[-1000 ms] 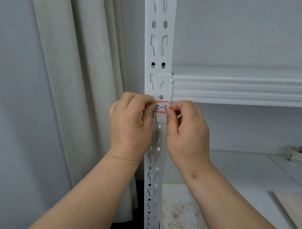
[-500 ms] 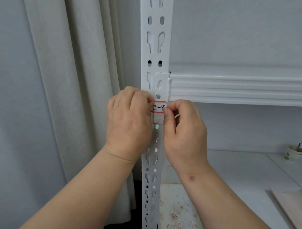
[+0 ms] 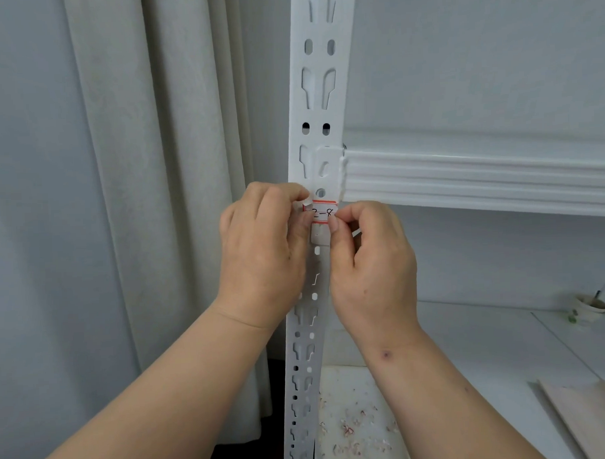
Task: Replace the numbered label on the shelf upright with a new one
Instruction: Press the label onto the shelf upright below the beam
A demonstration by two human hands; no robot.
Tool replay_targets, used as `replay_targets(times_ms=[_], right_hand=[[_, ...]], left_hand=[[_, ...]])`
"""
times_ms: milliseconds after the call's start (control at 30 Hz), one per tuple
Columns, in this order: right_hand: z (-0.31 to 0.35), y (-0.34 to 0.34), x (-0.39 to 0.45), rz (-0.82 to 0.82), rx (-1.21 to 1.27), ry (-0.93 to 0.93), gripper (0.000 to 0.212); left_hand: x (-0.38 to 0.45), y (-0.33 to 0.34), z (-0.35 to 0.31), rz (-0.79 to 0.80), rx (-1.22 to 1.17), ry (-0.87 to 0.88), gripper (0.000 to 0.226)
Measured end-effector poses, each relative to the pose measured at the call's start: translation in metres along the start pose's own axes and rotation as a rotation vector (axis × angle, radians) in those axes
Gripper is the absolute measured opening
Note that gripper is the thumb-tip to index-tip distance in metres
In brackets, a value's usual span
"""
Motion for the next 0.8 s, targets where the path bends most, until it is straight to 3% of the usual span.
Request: replay_targets(times_ms=[133,500,733,800], right_hand=[[0.003,-0.002,0.004,-0.017,0.0,-0.011,0.008],[-0.001,0.0,0.0,0.002,0.005,-0.001,0.007],[-0.002,0.001,-0.004,0.013,-0.001,0.007,0.007],[-0.001,0.0,-0.005,0.011,-0.006,0.003,0.007]], left_hand=[[0.006,0.003,-0.001,-0.001,0.056,0.041,0.005],[0.006,0.005,0.001,0.018,0.155,0.012,0.008],[-0.004,0.002,0.004,-0.003,0.015,-0.067,0.007],[-0.007,-0.001,0.006,-0.03,-0.048,-0.127,0.02]])
Point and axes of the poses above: each hand's wrist, its own x-axis towards the middle knuckle, its own y-axis out of the palm, z = x × y, the point moved 7 cm from there along x, towards the middle knuckle, and after that the axes turned 5 degrees about -x, right-handed, at the moved point
